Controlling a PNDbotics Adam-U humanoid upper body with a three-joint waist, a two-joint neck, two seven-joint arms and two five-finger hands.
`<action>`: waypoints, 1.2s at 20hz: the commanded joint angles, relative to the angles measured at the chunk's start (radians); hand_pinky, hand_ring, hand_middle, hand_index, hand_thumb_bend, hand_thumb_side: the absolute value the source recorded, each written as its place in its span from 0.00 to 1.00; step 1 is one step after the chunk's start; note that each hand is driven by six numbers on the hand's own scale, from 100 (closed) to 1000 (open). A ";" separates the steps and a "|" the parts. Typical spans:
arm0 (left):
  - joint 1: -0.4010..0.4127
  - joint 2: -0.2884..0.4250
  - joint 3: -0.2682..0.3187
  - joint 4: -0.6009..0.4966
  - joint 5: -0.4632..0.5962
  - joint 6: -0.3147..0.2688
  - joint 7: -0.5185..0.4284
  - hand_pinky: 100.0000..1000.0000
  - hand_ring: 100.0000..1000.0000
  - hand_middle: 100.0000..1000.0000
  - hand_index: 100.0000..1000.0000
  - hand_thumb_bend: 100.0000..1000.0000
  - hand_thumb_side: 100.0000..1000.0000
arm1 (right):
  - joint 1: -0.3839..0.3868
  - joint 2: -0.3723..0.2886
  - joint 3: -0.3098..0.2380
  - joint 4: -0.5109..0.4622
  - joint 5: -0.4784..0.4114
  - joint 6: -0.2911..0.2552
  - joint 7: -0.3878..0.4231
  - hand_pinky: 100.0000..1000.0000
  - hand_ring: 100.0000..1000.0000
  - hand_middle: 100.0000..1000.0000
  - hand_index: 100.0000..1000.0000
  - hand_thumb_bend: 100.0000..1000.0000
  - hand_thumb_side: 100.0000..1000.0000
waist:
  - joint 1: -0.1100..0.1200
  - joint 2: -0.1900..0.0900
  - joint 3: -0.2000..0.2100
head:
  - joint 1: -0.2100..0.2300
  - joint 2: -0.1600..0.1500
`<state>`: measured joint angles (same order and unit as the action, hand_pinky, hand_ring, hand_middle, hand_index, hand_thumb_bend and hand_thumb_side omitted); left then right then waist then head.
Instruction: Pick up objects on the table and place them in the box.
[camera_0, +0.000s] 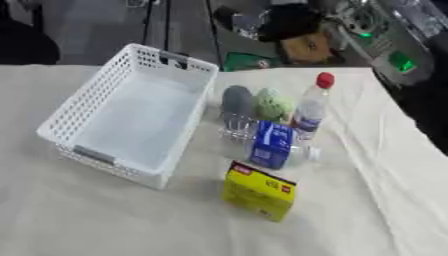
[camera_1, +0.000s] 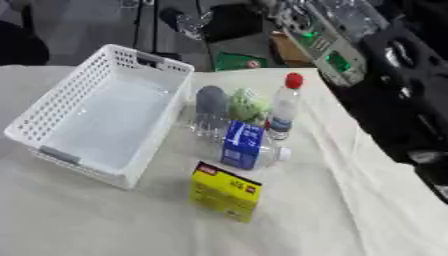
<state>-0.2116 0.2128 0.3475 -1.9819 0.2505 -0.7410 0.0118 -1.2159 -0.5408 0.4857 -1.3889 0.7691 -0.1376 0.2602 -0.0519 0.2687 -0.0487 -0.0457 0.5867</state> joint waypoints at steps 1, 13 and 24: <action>-0.009 0.017 -0.001 -0.018 0.001 0.005 -0.001 0.79 0.77 0.75 0.77 0.00 0.70 | -0.007 -0.014 -0.007 0.000 -0.026 -0.001 0.029 0.90 0.91 0.81 0.95 0.35 1.00 | 0.002 -0.016 -0.003 | 0.005 -0.012; -0.014 0.019 0.005 -0.018 -0.011 0.017 0.005 0.79 0.77 0.75 0.76 0.00 0.70 | 0.179 -0.085 -0.063 -0.034 -0.144 -0.006 0.115 0.91 0.95 0.81 0.98 0.51 1.00 | -0.007 -0.006 -0.025 | 0.027 -0.010; -0.004 0.025 0.007 -0.018 -0.027 0.036 0.014 0.79 0.77 0.75 0.76 0.00 0.70 | 0.306 -0.110 -0.102 -0.080 -0.320 0.065 0.173 0.91 0.96 0.79 0.97 0.56 1.00 | -0.026 -0.019 -0.076 | 0.069 0.020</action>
<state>-0.2110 0.2129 0.3488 -1.9819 0.2283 -0.7101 0.0249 -0.8966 -0.6121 0.4025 -1.4479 0.4879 -0.0852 0.4220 -0.0799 0.2706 -0.1237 0.0178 0.5978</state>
